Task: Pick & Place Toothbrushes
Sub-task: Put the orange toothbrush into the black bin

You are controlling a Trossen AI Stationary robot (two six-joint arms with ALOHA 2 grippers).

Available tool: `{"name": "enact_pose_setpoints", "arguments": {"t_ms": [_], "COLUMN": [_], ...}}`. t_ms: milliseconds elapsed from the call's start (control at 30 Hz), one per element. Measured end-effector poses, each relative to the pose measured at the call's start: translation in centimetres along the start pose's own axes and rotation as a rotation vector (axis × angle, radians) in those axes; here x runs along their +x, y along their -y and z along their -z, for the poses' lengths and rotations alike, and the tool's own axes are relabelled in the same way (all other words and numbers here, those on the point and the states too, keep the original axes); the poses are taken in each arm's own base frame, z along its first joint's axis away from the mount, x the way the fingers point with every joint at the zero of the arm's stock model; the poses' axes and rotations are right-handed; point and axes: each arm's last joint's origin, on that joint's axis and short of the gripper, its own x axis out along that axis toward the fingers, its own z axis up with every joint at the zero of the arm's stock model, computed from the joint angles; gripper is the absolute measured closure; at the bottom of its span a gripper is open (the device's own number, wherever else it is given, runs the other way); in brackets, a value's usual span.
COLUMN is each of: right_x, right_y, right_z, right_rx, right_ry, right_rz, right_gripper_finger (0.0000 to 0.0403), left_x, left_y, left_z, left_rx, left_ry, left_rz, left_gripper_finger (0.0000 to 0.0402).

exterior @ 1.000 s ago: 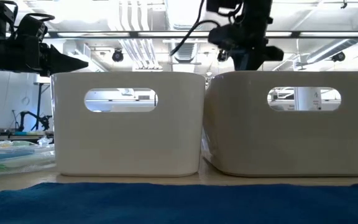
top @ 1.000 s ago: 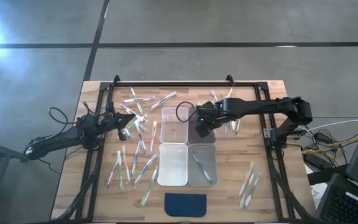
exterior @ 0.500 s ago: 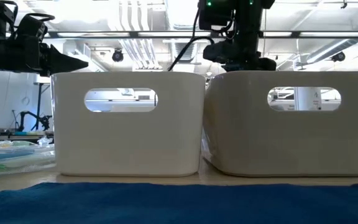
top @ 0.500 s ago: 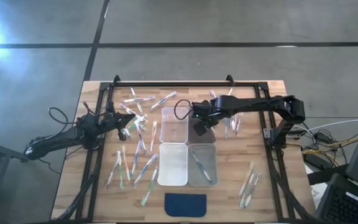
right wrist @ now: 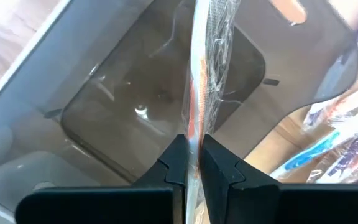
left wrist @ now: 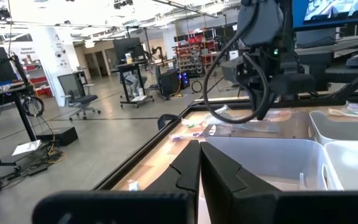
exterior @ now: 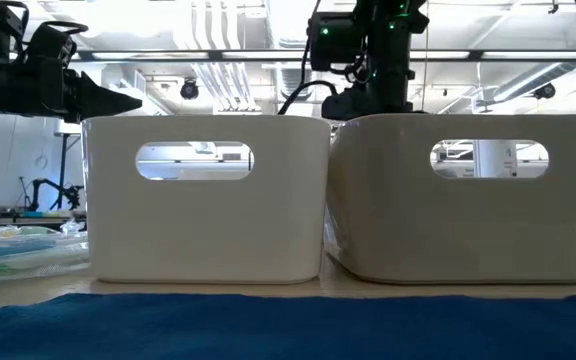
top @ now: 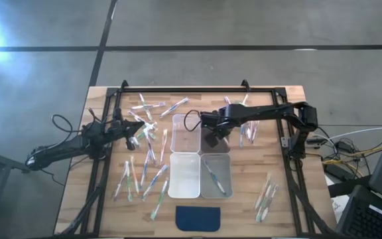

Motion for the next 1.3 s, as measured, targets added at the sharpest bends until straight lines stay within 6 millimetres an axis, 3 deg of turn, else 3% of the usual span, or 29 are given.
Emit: {"name": "enact_pose_setpoints", "arguments": {"t_ms": [633,1300], "right_x": [2.1,4.4], "right_y": [-0.8,-0.5], "right_z": [-0.4,0.5], "right_rx": [-0.019,0.004], "right_ry": [-0.034,-0.051], "right_rz": [-0.021,-0.045], "right_gripper_finger": [0.0385,0.0385], "left_x": [0.0,0.0], "left_y": [0.0,0.0], "left_z": [0.0,0.0], "left_rx": [0.0,0.0], "left_ry": [0.0,0.0], "left_rz": [-0.001,0.0], "left_gripper_finger": [0.0385,0.0384]}}
